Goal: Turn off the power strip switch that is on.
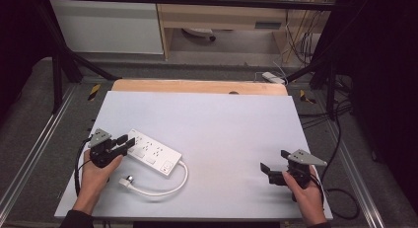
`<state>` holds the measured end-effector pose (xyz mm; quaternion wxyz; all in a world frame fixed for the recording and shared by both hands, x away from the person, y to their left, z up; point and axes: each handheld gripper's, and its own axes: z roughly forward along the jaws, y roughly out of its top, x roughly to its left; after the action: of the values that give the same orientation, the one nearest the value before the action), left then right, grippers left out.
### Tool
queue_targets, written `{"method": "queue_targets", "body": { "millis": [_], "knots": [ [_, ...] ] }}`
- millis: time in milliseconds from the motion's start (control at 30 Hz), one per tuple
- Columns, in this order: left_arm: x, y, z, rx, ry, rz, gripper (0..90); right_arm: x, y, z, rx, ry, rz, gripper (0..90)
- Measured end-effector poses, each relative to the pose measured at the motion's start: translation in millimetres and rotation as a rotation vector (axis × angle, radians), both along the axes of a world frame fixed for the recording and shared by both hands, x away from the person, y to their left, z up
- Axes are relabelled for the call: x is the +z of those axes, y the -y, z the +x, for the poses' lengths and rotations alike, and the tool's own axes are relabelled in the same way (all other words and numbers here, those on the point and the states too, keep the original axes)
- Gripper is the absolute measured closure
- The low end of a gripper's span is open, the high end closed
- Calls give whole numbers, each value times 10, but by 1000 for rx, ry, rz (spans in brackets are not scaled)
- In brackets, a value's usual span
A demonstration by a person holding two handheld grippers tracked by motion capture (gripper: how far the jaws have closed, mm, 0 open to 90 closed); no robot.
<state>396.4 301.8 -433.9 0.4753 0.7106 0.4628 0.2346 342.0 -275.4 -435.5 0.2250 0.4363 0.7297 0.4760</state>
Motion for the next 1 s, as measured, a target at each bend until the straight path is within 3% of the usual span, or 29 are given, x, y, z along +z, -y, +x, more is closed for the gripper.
{"method": "queue_targets", "body": {
  "millis": [567,1000],
  "knots": [
    [12,63,1,-14,4,-20,370,1,6,-1,-3,-1,1,38],
    [31,110,-4,-24,5,-38,90,0,1,0,-1,-2,1,37]
  ]
}}
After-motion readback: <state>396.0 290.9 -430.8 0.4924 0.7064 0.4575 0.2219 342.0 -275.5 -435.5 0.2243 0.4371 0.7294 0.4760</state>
